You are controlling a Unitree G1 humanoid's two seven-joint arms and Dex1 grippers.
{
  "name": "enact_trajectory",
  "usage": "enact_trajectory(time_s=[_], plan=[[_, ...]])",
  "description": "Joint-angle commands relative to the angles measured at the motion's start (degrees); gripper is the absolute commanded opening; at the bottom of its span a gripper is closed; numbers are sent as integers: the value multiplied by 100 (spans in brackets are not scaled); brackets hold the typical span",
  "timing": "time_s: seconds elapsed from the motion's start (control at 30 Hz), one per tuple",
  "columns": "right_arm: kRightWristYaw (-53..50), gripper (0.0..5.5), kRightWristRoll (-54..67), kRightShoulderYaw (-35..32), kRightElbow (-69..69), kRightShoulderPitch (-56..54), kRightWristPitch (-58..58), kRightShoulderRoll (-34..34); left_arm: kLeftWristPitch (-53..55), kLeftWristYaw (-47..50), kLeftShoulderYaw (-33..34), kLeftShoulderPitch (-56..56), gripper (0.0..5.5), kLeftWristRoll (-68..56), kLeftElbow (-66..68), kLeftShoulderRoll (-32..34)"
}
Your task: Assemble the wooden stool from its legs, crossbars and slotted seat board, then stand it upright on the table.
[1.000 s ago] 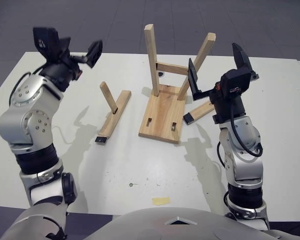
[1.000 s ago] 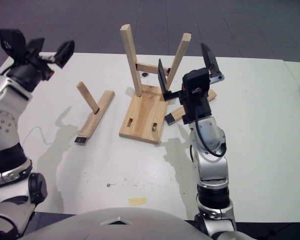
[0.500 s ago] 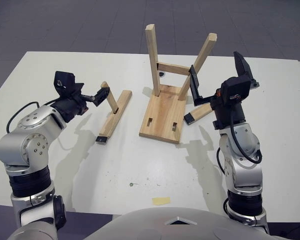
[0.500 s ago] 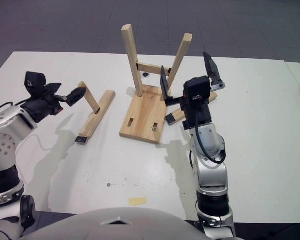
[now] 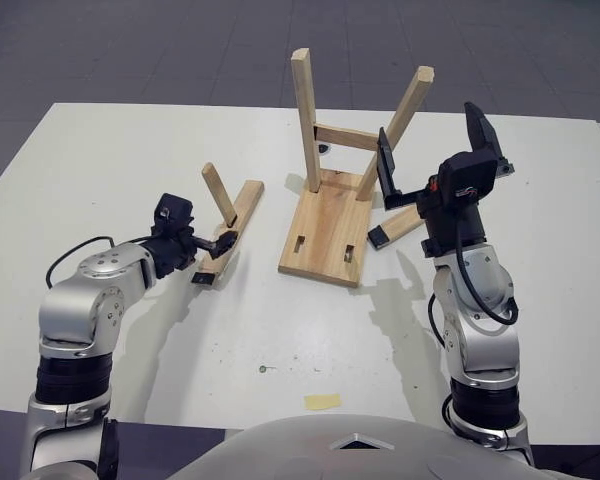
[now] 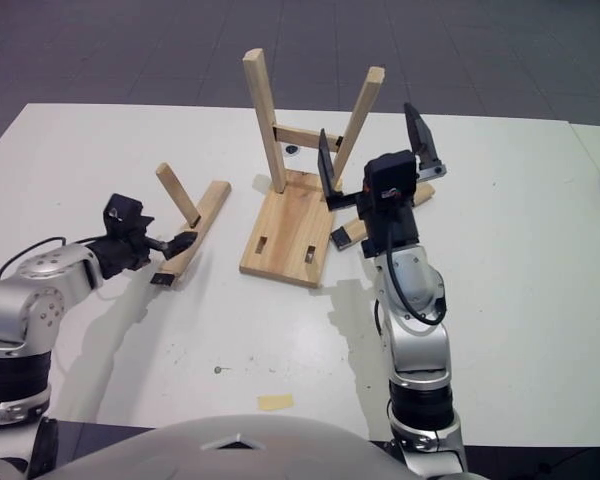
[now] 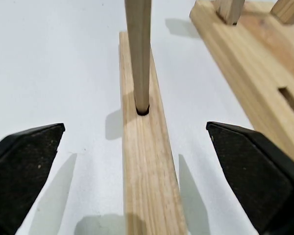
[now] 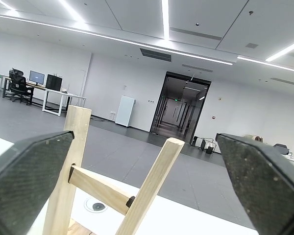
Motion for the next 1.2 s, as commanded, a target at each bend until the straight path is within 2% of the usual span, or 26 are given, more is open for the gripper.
enact_trajectory(time_s=[0.03, 0.33, 0.6, 0.87, 1.07, 1.2], plan=[[6, 540, -20, -17, 5, -64, 32, -6, 194, -190, -255, 138, 495, 107, 139, 150], [-127, 540, -117, 61, -135, 171, 81, 125, 421, -584, -651, 15, 348, 418, 430, 676], [-121, 540, -138, 27, -158, 152, 100, 150, 149, -740, -860, 26, 212, 665, 801, 681], [-80, 540, -115, 5, -69, 56, 79, 132, -285, -703, -641, -253, 205, 684, 1093, 408], [-30, 540, -74, -22, -3, -13, 62, 116, -604, -479, -101, -642, 205, 465, 1098, -125], [8, 540, -4, -59, 15, -55, 84, 117, -1209, -155, 292, -909, 205, 579, 1060, -383]])
